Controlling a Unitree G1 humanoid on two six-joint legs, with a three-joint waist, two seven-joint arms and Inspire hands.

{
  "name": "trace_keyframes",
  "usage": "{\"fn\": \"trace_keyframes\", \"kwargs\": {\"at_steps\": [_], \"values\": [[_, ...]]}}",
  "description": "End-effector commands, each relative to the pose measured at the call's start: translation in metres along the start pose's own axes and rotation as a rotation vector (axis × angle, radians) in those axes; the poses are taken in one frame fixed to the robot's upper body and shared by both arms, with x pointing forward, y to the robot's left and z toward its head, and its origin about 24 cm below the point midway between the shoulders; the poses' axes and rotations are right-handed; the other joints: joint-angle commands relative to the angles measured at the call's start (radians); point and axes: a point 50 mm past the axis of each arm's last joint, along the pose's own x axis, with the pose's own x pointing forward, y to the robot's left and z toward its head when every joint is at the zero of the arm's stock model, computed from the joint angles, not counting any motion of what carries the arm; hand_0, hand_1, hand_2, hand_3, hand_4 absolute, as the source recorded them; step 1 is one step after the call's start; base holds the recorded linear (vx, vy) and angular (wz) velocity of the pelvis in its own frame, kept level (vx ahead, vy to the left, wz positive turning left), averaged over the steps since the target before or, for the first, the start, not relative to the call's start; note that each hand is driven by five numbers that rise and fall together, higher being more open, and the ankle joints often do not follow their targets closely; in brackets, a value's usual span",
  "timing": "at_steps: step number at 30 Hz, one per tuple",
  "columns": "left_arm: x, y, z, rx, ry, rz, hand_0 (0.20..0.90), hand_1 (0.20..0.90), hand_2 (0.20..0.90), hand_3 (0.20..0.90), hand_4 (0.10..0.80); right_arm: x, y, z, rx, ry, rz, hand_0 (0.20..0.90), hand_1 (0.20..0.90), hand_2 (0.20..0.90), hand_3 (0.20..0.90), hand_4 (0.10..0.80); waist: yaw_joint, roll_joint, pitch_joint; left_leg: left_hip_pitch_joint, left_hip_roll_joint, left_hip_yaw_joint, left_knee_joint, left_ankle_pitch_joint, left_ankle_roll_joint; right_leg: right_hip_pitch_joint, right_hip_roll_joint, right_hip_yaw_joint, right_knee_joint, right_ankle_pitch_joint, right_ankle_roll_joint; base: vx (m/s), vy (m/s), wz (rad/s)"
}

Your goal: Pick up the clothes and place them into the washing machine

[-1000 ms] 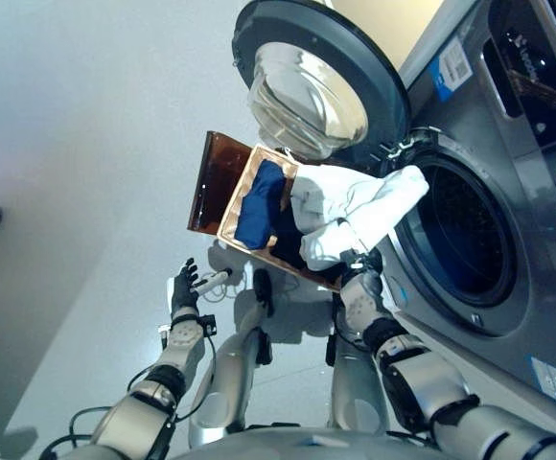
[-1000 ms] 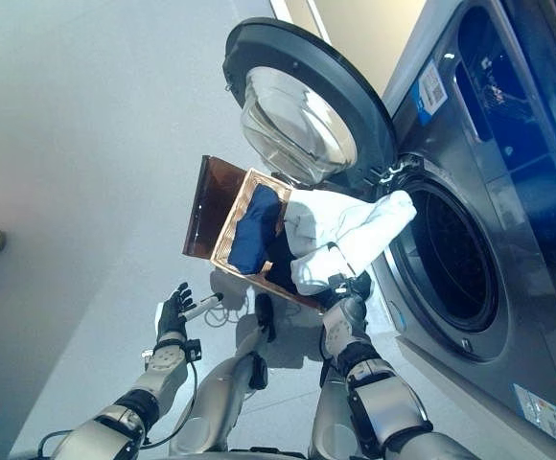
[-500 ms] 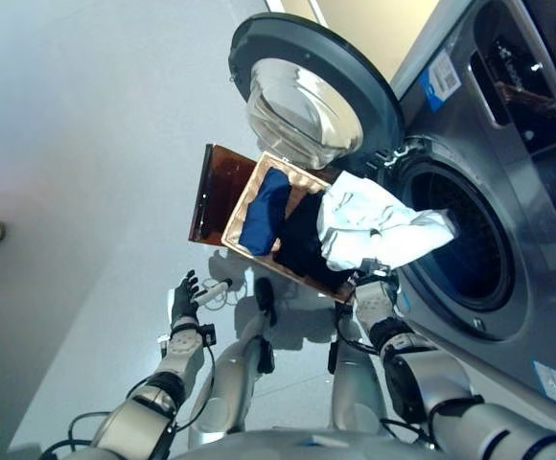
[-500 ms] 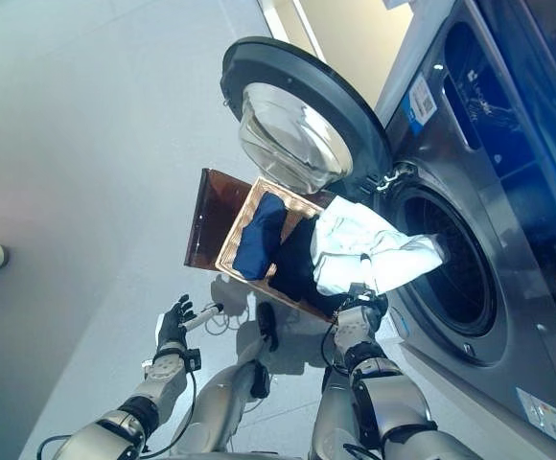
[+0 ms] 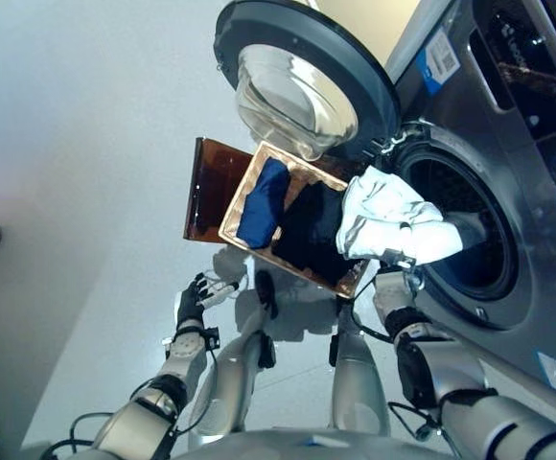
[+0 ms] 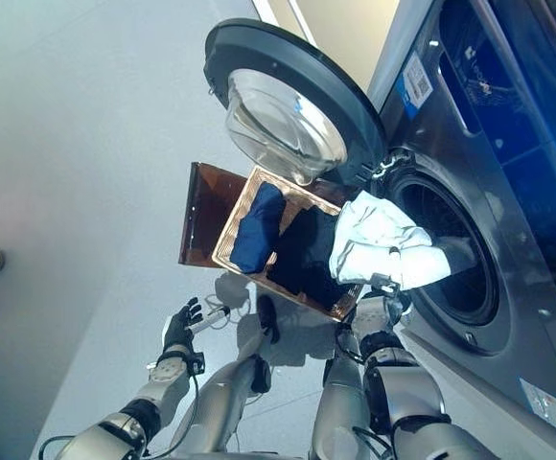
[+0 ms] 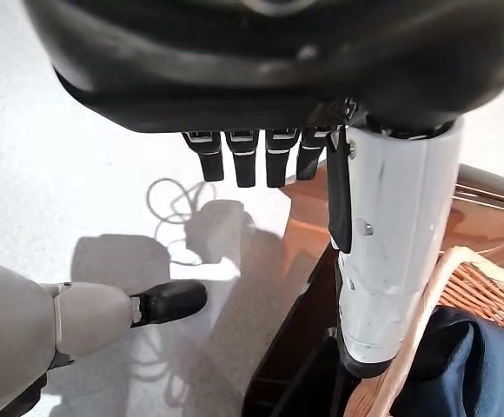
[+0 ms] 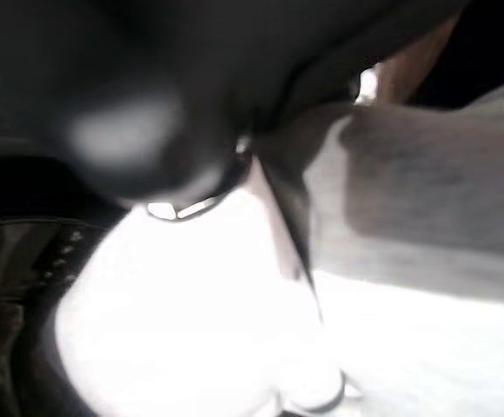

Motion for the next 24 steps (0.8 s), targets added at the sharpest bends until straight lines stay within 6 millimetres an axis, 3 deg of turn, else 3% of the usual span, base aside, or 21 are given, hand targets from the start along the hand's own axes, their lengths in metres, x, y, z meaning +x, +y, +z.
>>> {"fn": "trace_keyframes", "kwargs": {"at_steps": [1,4,5,8,10,16,24], "values": [[0.001,0.003,0.000,-0.045,-0.004,0.038,0.900,0.900,0.900,0.900,0.800,0.008,0.027,0.095,0.128,-0.296,0.023,0.200,0.200,0.200,0.200,0.300,-0.017,0.039,0.020,-0.043,0.016,-0.050,0.171,-0.149,-0.122,0.018,-0.061,0.005,0.059,-0.012,0.018,-0.018,-0.001,-0.06],[-0.001,0.003,-0.002,-0.048,-0.001,0.026,0.900,0.900,0.900,0.900,0.800,0.008,0.032,0.126,0.133,-0.366,0.017,0.200,0.200,0.200,0.200,0.300,-0.014,0.051,0.017,-0.052,0.014,-0.050,0.168,-0.147,-0.124,0.000,-0.062,0.009,0.064,-0.014,0.018,-0.013,-0.003,-0.04],[-0.002,0.001,-0.003,-0.044,-0.005,0.013,0.900,0.900,0.900,0.900,0.800,0.006,0.035,0.148,0.154,-0.414,0.014,0.200,0.200,0.200,0.200,0.300,-0.012,0.059,0.016,-0.056,0.014,-0.050,0.166,-0.151,-0.126,-0.005,-0.062,0.011,0.067,-0.019,0.018,-0.022,-0.011,-0.03],[-0.002,0.001,-0.004,-0.041,-0.005,0.005,0.900,0.900,0.900,0.900,0.800,0.005,0.036,0.164,0.177,-0.442,0.004,0.200,0.200,0.200,0.200,0.300,-0.010,0.068,0.016,-0.063,0.013,-0.049,0.165,-0.149,-0.128,-0.014,-0.062,0.013,0.069,-0.020,0.018,-0.010,-0.001,-0.07],[-0.003,0.000,-0.006,-0.036,0.001,-0.006,0.900,0.900,0.900,0.900,0.800,0.001,0.039,0.188,0.210,-0.487,-0.002,0.200,0.200,0.200,0.200,0.300,-0.007,0.077,0.009,-0.071,0.011,-0.048,0.165,-0.147,-0.130,-0.024,-0.062,0.016,0.072,-0.021,0.018,-0.017,-0.008,-0.03],[-0.004,0.001,-0.009,-0.040,0.011,-0.009,0.900,0.900,0.900,0.900,0.800,-0.007,0.043,0.217,0.273,-0.544,-0.005,0.200,0.200,0.200,0.200,0.300,-0.006,0.088,-0.006,-0.088,0.011,-0.043,0.167,-0.143,-0.132,-0.044,-0.064,0.022,0.076,-0.017,0.016,-0.005,-0.002,-0.01],[-0.006,0.005,-0.017,-0.036,0.046,0.008,0.900,0.900,0.900,0.900,0.800,-0.014,0.033,0.249,0.397,-0.595,-0.055,0.200,0.200,0.200,0.200,0.300,-0.018,0.095,-0.022,-0.099,0.008,-0.040,0.173,-0.153,-0.134,-0.056,-0.063,0.028,0.080,-0.022,0.018,-0.001,0.000,0.00]]}}
